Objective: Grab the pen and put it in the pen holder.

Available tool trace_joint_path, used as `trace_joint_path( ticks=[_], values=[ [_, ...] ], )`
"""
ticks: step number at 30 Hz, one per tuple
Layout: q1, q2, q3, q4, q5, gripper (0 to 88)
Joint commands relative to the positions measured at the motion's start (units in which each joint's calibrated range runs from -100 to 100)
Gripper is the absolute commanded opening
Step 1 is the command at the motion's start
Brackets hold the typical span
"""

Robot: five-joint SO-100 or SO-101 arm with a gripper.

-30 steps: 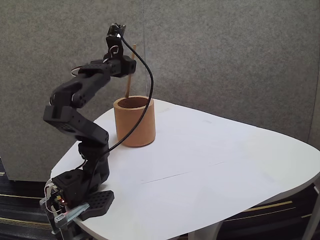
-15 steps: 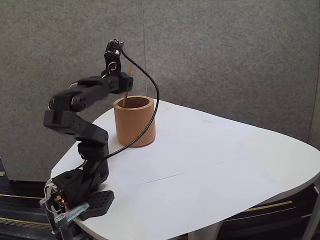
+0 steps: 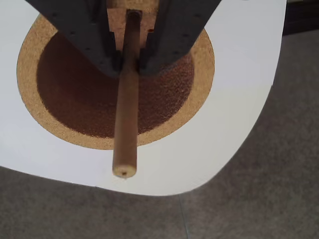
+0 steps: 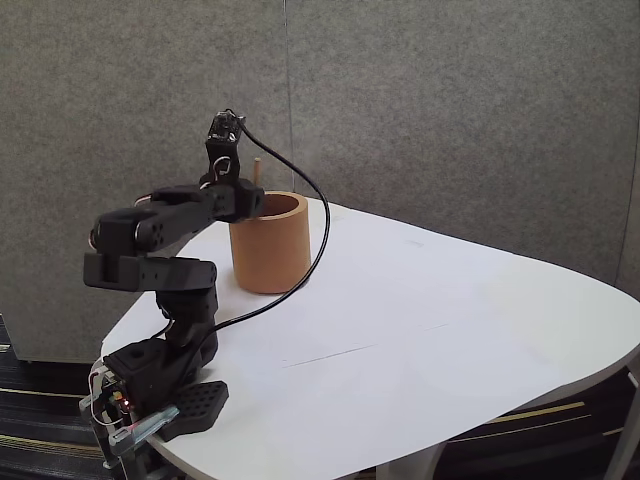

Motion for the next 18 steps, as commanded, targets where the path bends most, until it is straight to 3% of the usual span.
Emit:
trace_joint_path(
  ticks=[1,9,18],
  values=[
    [-0.09,-0.86,-0.27,-0.59,0.06,1.5],
    [-0.16,-0.94,-0.45,-0.68,0.06,23.0],
    [-0.16,-0.94,-1.08,-0.68,0.11,25.0]
  ],
)
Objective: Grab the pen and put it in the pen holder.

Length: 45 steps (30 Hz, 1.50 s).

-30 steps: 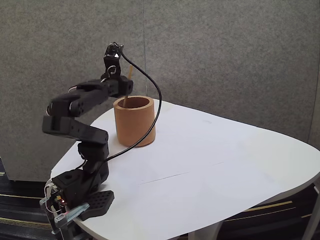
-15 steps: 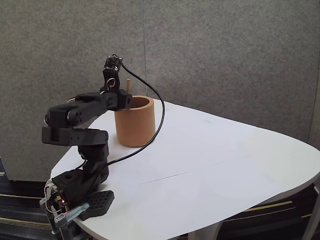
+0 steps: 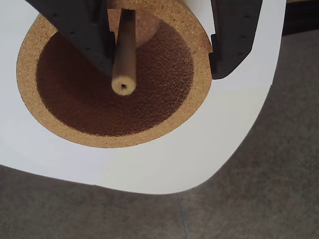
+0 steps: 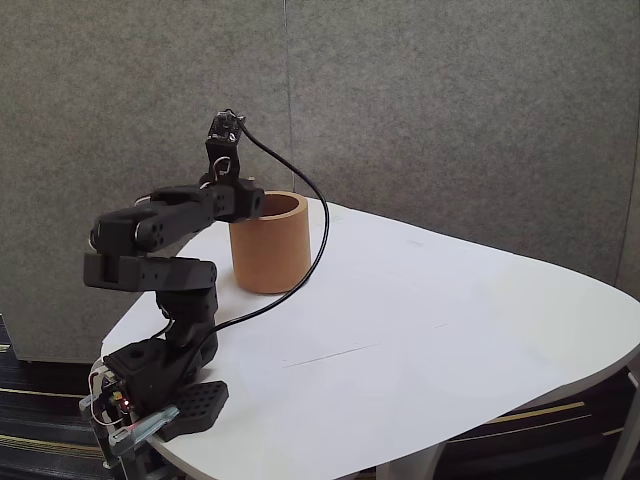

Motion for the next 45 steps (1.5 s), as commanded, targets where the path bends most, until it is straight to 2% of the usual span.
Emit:
trace_joint_path(
  ticks=[1,9,25,31,40,45],
  values=[
    [-0.16,-0.94,-1.17,-0.68,0.11,25.0],
    [-0.09,-0.94,-4.42,-0.76,1.80,24.9],
    [0.06,-0.53,-32.13,-0.08,1.59,24.6],
    [0.50,-1.92,-33.66,-0.68,1.64,24.5],
    [2.55,-21.60,-26.17,0.08,1.69,24.5],
    [6.87,-32.58,-21.12,-0.51,1.69,24.5]
  ],
)
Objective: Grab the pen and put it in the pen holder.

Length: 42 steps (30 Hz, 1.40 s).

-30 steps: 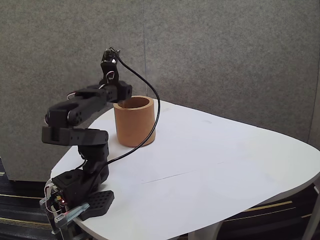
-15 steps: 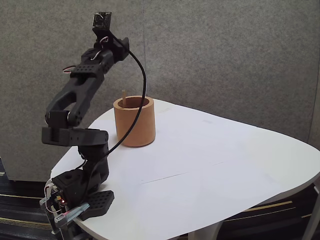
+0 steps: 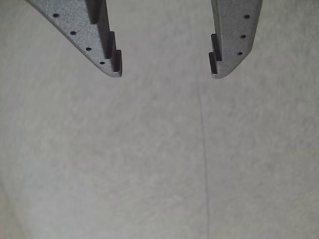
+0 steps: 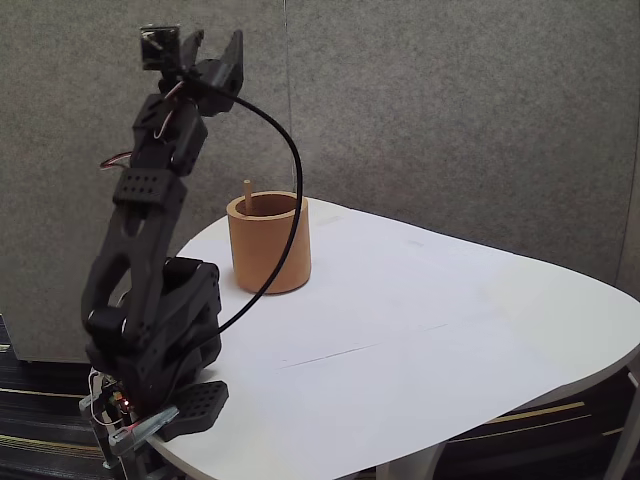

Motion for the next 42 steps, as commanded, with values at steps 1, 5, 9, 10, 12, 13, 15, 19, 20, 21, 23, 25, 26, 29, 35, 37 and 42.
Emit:
trace_joint_path(
  ticks=[1,5,9,10,12,13,15,19,20,21,23,25,26,29,35,37,42],
  values=[
    [3.05,-7.13,1.35,-0.68,0.18,24.2],
    [4.66,-8.02,2.35,-0.17,0.18,24.2],
    [4.73,-8.02,8.75,-0.17,-0.09,24.2],
    [4.88,-8.02,11.28,-0.42,-0.09,24.2],
    [5.68,-8.02,16.06,-0.17,-0.19,24.2],
    [5.68,-8.02,18.50,-0.17,-0.19,24.2],
    [5.75,-8.02,22.11,-0.25,-0.19,24.2],
    [6.49,-8.02,28.43,-0.76,-0.19,24.2],
    [7.00,-8.02,29.87,-0.76,-0.19,24.2],
    [8.02,-8.02,31.41,-0.76,-0.19,24.2],
    [10.81,-8.02,34.12,-0.85,-0.19,24.2],
    [14.47,-8.02,36.37,-0.85,-0.35,24.2],
    [16.59,-8.02,37.27,-0.85,-1.03,24.2],
    [22.15,-8.02,37.45,-0.08,-5.51,24.2],
    [29.99,-8.02,37.45,9.24,-7.88,24.2],
    [31.96,-8.02,37.45,17.54,-7.98,24.2],
    [32.99,-8.02,37.45,34.83,-7.98,24.2]
  ],
)
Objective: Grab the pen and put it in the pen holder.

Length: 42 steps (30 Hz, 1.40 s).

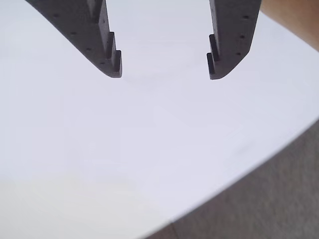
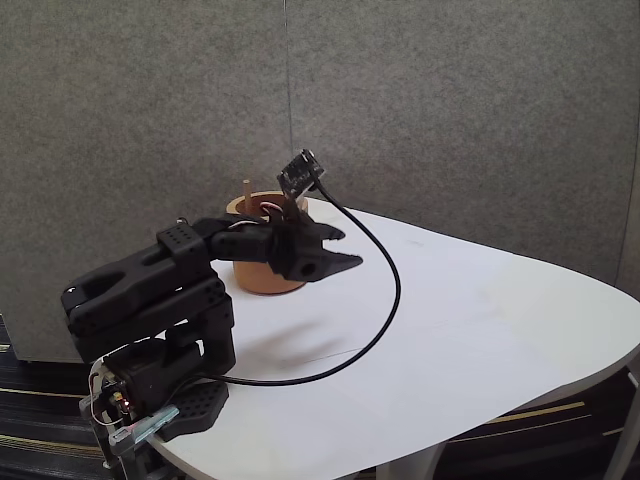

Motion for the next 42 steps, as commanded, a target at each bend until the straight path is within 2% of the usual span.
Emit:
trace_joint_path(
  ticks=[1,7,12,42],
  values=[
    [0.38,-0.49,-0.09,14.92,-0.12,24.2],
    [0.08,-0.49,-0.09,34.49,-0.17,24.2],
    [0.08,-0.49,-0.09,41.78,-0.17,24.2],
    [0.08,-0.49,-0.09,44.15,-0.17,24.2]
  ],
)
